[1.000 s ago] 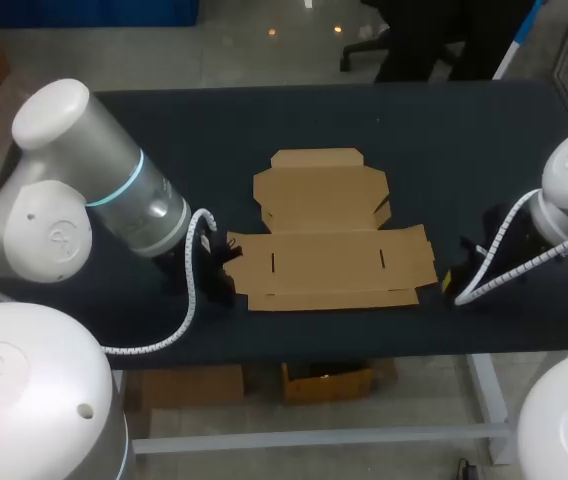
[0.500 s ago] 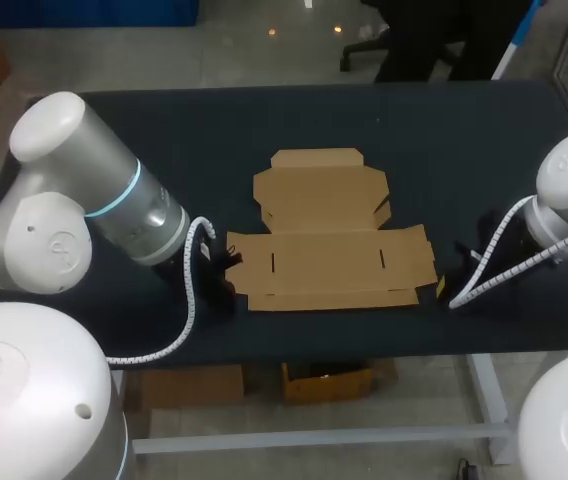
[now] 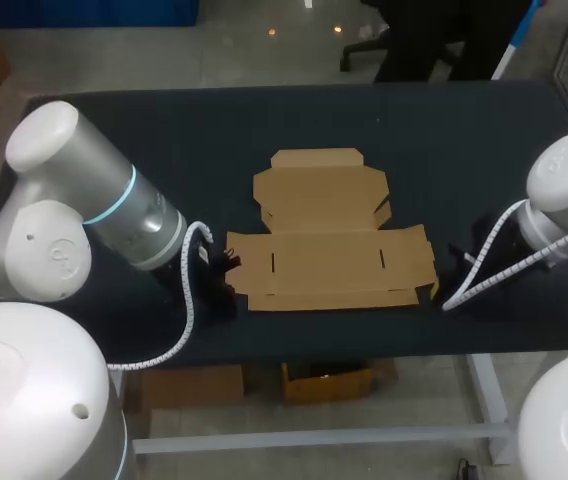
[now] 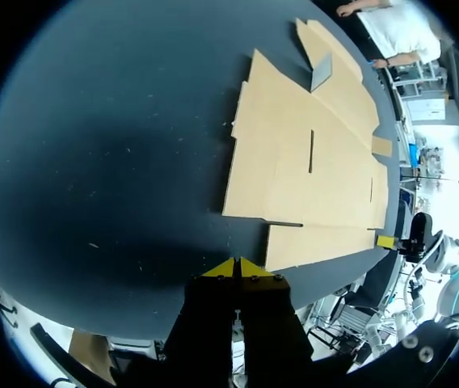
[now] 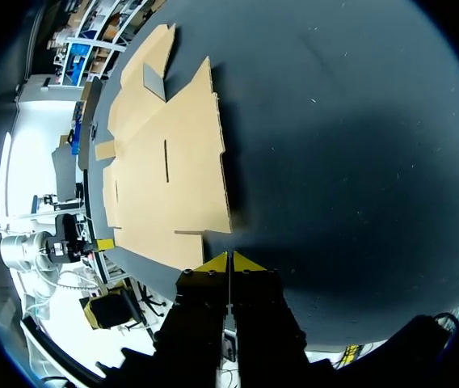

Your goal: Assemble the packaging by folding the flat box into shape, placing the metal phone stand inside, and closing the box properly

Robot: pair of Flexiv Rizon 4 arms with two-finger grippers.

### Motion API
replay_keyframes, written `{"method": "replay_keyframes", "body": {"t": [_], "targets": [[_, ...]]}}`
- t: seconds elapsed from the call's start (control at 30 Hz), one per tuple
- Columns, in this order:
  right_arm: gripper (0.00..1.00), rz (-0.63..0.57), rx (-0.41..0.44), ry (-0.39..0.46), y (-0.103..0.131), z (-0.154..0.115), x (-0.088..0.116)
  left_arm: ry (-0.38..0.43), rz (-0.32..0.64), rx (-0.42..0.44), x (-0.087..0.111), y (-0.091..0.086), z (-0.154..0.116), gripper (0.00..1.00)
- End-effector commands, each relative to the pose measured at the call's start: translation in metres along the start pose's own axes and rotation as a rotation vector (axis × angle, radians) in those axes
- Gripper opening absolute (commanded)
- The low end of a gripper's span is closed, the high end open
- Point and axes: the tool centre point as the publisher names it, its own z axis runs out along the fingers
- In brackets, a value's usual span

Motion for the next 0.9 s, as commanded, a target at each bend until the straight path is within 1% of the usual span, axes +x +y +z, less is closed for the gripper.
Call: {"method": "replay_keyframes", "body": {"t": [0.03,0.2,0.9], "targets": [[0.0,0.004,-0.001,0.006,0.0,0.004,-0.002,0.018,0.019,-0.002,-0.001,-0.002,0.007,0.0],[0.0,0.008,0.004,0.015,0.001,0.009,-0.002,0.032,0.05,-0.002,0.0,-0.004,0.013,0.0],[0.0,0.019,0.013,0.048,0.001,0.02,-0.004,0.07,0.082,-0.004,0.003,-0.005,0.018,0.0]]}}
